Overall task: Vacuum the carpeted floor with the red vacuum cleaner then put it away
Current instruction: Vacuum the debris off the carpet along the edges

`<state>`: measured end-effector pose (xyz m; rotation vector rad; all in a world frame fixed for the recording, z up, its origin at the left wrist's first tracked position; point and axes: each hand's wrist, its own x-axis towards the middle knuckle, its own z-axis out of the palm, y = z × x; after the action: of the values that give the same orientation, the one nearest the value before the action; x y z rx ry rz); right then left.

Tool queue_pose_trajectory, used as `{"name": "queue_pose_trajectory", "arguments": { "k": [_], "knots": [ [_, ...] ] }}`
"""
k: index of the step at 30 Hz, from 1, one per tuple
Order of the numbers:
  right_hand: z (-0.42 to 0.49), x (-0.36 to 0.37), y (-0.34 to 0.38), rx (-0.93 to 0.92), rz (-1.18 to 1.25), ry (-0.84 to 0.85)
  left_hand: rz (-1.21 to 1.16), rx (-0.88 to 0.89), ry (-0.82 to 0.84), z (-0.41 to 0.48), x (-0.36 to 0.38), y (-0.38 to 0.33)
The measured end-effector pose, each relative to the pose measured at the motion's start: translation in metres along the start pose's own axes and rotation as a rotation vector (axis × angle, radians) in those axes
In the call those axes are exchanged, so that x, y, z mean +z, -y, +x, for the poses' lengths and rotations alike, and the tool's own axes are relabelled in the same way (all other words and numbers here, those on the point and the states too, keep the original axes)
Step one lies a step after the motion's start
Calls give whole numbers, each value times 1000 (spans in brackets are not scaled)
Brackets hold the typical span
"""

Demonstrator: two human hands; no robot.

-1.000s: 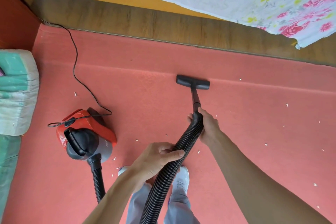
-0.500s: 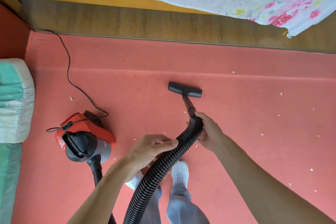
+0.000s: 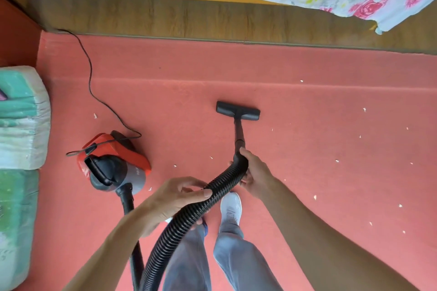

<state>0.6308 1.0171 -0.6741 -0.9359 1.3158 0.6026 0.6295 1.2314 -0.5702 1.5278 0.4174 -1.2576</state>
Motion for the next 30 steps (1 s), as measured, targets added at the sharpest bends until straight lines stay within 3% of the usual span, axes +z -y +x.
{"name": "queue_pose_trajectory", "arguments": {
  "k": [5, 15, 30],
  "knots": [
    [-34, -3, -38, 96, -13, 0, 106, -94, 45, -37, -1, 4],
    [-83, -4, -70, 161, -152, 71, 70, -13, -103, -110, 14, 40],
    [-71, 1, -93, 6, -61, 35, 50, 50, 57, -94, -10, 60]
  ]
}}
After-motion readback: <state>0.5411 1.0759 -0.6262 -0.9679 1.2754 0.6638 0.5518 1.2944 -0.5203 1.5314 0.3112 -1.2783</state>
